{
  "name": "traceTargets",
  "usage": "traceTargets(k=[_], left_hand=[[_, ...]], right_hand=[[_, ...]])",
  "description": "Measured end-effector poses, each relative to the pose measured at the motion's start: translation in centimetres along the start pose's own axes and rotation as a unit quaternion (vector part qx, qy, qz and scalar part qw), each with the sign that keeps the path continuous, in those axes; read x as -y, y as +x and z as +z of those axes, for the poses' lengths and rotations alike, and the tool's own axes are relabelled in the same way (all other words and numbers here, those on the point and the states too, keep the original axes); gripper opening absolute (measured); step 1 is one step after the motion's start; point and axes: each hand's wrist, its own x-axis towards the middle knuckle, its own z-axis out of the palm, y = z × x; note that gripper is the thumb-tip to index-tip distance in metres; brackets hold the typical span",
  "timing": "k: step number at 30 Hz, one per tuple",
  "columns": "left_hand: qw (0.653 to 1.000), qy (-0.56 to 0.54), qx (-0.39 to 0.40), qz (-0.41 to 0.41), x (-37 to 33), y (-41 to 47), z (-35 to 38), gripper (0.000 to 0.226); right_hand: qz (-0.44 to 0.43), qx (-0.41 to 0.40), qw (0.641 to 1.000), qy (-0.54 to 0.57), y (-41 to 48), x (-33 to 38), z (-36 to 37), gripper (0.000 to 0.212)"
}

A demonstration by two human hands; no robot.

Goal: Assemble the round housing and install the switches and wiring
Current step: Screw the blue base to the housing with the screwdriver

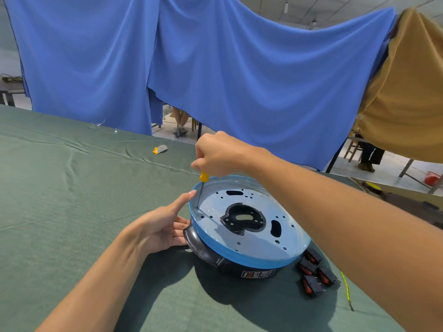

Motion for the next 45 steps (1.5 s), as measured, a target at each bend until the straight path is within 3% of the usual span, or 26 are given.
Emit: traceTargets(k=[4,8,13,19,26,33,38,45], left_hand=[[1.0,-0.011,-0.003,-0.003,0.1,-0.2,0.1,0.094],[1.0,-0.012,-0.015,-0.004,0.1,-0.2,0.3,0.092],[1.0,-0.014,-0.021,-0.005,0.0,-0.2,0.3,0.095],[1.0,-0.012,-0.014,-0.009,0.0,-0.3,0.4,0.093],[0.999,-0.005,-0.032,0.0,0.1,-0.4,0.6,0.091],[0.999,-0.01,-0.037,0.004,0.1,-0.5,0.8,0.098],[0.999,-0.014,-0.036,0.001,0.0,-0.6,0.8,0.097],[0.999,-0.015,-0.049,0.002,0.1,-0.6,0.9,0.092]], right_hand=[[0.025,0.015,1.0,-0.005,-0.1,0.2,-0.2,0.034],[0.001,0.089,0.996,-0.006,-0.3,0.5,-1.5,0.018],[-0.002,0.049,0.999,-0.023,-0.7,0.2,-1.2,0.017],[0.051,0.029,0.998,0.005,-0.6,-0.2,-0.3,0.033],[0.081,0.074,0.99,-0.088,-0.8,0.7,-1.0,0.032],[0.112,0.135,0.984,-0.005,-0.5,0.0,-1.0,0.037],[0.078,0.19,0.979,0.012,-0.8,0.5,-2.3,0.024],[-0.029,0.097,0.994,-0.038,-1.3,0.4,-2.7,0.008]])
